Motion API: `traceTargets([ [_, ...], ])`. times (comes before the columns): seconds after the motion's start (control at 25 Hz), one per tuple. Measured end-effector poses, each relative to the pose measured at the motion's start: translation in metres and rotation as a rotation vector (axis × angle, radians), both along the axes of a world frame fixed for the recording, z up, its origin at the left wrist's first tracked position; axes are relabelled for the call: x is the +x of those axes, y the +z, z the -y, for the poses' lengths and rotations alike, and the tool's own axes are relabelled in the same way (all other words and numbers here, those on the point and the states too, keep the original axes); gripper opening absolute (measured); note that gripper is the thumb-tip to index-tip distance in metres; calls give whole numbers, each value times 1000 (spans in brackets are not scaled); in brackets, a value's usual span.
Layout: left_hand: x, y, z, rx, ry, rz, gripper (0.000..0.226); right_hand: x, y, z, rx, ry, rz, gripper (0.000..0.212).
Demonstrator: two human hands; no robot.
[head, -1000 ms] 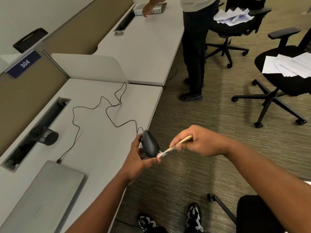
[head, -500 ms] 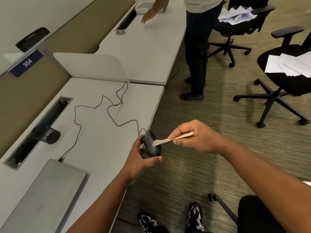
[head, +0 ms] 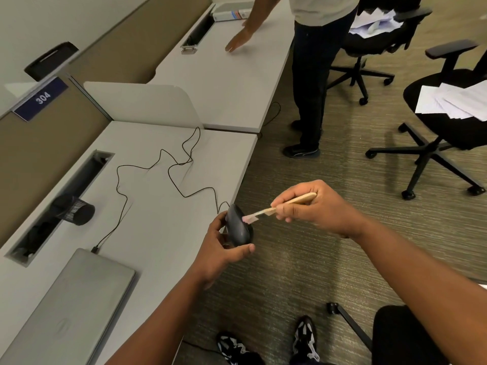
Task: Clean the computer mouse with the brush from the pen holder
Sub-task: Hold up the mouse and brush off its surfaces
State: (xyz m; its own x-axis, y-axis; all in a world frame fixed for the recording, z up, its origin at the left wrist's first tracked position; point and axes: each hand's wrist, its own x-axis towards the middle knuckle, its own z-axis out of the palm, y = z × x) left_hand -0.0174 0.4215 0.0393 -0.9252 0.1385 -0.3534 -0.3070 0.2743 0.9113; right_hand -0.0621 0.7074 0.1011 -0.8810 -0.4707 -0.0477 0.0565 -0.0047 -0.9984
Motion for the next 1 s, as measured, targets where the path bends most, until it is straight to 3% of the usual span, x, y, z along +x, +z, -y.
traceTargets([
  [0.24,0,-1,0,-35,-17,-2,138,0,-4,10,20,-84,4,28],
  [0.52,1,-3,0,-30,-92,0,125,-3,-4,22,110,-126,-1,42],
  [0.76,-2,-1,-3,-47,-97,-34,130,-8,-4,19,250,-16,-7,16],
  [1.0,-2,-4,3,-75,-95,-34,131,-6,4,4,315,214,73,15],
])
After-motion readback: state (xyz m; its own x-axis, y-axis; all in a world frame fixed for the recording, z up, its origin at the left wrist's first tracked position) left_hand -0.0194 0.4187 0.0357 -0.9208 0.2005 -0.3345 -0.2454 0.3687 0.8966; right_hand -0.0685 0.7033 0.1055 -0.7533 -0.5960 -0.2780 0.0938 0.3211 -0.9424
